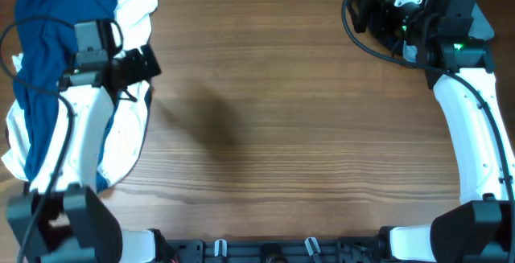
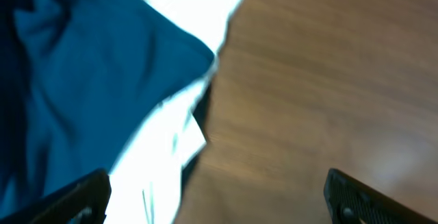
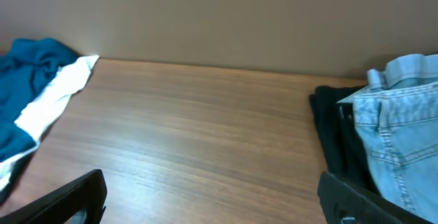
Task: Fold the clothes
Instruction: 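Reach the left gripper into the teal garment pile and grasp it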
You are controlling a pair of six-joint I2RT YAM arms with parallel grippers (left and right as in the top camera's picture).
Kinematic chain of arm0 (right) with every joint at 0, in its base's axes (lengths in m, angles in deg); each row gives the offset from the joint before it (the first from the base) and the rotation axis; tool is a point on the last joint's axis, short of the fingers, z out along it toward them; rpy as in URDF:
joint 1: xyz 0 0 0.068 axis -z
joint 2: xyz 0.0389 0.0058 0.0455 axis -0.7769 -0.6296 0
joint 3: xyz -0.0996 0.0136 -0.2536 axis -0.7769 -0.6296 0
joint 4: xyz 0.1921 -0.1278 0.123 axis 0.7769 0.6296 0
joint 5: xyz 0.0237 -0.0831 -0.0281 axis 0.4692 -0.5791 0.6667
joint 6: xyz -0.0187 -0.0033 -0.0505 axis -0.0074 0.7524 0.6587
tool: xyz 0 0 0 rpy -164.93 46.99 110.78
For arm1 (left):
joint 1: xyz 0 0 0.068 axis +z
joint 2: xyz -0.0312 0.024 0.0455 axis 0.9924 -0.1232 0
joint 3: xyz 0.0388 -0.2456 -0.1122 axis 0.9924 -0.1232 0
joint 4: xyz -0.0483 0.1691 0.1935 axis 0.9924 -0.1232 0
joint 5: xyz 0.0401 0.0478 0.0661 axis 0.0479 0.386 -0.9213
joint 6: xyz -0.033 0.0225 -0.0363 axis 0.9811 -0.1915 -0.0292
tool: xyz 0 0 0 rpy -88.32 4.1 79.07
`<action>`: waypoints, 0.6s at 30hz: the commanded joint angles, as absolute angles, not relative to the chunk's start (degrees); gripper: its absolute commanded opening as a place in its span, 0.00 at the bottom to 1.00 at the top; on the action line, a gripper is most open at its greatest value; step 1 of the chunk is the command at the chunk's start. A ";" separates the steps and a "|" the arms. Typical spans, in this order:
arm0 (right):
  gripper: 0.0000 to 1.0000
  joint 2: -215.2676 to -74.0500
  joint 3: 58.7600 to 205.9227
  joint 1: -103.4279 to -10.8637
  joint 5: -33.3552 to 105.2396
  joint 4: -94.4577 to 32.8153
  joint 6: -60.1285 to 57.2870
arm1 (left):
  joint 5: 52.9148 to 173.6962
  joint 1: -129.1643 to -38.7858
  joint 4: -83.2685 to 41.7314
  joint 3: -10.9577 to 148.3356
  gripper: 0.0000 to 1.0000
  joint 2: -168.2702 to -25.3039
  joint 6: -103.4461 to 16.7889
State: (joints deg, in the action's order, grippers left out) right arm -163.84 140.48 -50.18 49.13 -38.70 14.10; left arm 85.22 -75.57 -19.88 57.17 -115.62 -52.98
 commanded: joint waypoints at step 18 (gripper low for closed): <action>0.62 -164.67 142.01 -50.49 53.02 -34.59 13.77 | 87.14 -69.69 -4.56 57.83 0.98 -135.77 -61.61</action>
State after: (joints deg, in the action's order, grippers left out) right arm -163.84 140.48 -50.18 51.91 -34.92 13.70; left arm 86.68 -69.60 -5.87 57.26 -132.91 -60.28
